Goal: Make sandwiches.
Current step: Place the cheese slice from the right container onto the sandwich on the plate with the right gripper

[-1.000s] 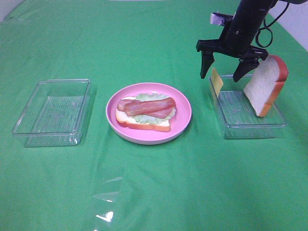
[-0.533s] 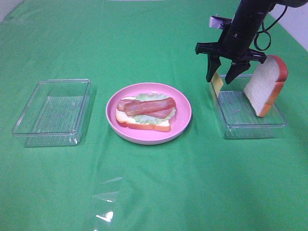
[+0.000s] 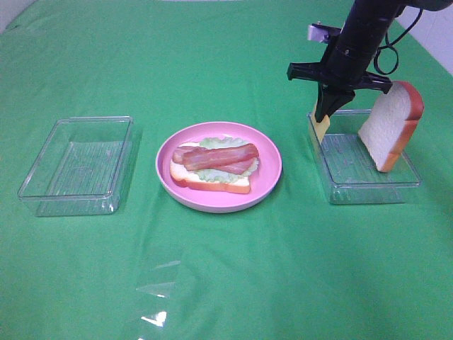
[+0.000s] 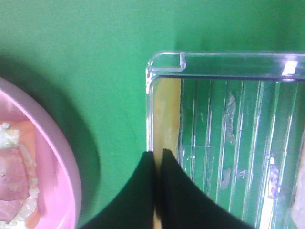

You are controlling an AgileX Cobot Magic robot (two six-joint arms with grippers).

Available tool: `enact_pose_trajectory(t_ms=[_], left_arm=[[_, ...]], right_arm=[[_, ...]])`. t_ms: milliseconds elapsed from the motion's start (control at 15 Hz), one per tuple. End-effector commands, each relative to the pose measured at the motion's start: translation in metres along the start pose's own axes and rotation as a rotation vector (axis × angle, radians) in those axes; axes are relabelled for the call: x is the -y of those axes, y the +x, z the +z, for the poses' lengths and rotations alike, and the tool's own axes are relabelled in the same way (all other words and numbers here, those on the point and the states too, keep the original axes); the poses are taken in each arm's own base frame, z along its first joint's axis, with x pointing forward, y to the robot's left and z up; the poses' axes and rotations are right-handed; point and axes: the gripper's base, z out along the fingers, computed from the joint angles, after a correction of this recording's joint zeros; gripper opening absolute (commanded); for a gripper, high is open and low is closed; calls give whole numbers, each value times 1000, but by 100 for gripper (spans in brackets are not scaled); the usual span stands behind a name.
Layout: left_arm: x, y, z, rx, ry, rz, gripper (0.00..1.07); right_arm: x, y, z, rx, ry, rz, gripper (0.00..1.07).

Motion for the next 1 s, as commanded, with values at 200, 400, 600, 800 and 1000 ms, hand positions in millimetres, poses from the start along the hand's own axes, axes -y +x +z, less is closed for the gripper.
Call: enact_pose_trajectory(t_ms=[200, 400, 600, 800, 1000], left_arm=[[0, 1, -1, 17, 6, -7, 97], [0, 1, -1, 17, 6, -7, 97], [0, 1, -1, 17, 6, -7, 97], [0, 1, -1, 17, 6, -7, 97], [0, 1, -1, 17, 6, -7, 97]], right_arm=[[-2, 6, -11, -45, -15, 12, 0], [-9, 11, -47, 26, -52, 17, 0], [-14, 20, -88, 109, -75, 17, 0], [-28, 43, -138, 228, -200, -23, 0], [-39, 70, -136, 316, -376, -116, 0]])
